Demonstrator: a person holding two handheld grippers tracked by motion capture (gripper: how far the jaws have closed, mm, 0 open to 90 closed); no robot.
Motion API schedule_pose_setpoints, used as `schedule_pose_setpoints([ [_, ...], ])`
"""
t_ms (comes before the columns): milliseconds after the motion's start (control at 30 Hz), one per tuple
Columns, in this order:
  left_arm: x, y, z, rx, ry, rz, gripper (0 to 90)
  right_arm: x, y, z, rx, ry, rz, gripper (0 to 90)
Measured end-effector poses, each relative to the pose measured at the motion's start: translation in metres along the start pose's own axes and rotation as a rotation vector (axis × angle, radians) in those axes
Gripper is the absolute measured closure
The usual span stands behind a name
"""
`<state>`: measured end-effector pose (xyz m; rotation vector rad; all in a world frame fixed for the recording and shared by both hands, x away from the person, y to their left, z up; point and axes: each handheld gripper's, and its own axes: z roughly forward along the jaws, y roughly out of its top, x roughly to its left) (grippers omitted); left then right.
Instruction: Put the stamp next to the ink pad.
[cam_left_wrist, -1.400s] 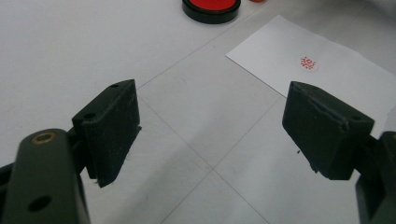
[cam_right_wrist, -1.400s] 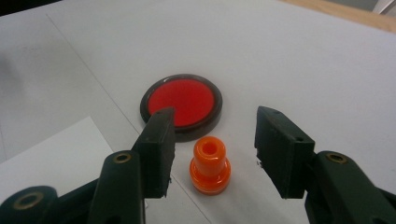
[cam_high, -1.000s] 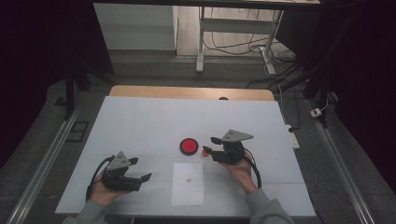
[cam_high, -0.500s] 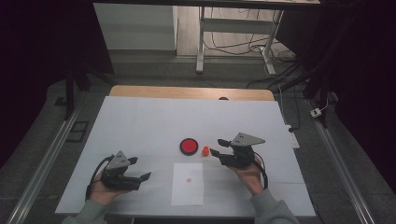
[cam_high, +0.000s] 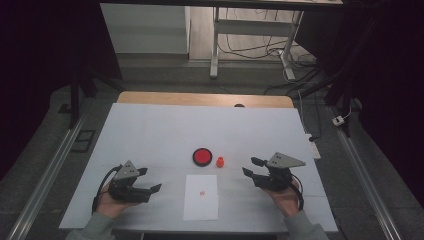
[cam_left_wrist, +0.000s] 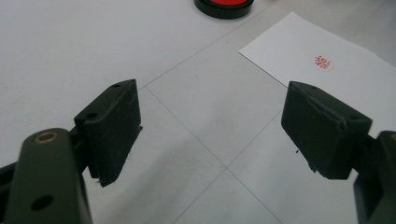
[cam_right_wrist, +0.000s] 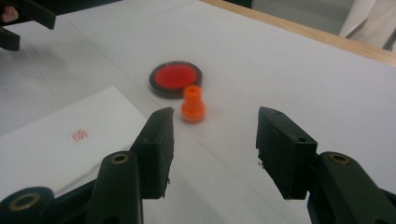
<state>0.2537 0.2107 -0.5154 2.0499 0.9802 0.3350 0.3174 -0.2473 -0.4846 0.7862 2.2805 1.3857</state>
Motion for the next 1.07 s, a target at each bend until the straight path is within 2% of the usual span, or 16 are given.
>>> schedule_pose_setpoints([
  [200, 0.0, 0.0, 0.001, 0.003, 0.002, -0.002, 20.2, -0.011, -0.021, -0.026, 0.001, -0.041, 0.027, 45.9],
  [467, -0.001, 0.0, 0.001, 0.005, 0.003, -0.002, 20.2, -0.015, -0.039, -0.047, 0.036, -0.07, 0.013, 45.6],
  [567, -0.001, 0.001, 0.002, 0.005, 0.003, 0.0, 20.2, -0.017, -0.042, -0.051, 0.04, -0.081, 0.018, 45.6],
  [1067, -0.001, 0.0, 0.003, 0.015, 0.002, 0.003, 20.1, -0.017, -0.04, -0.049, 0.031, -0.061, 0.022, 45.3],
])
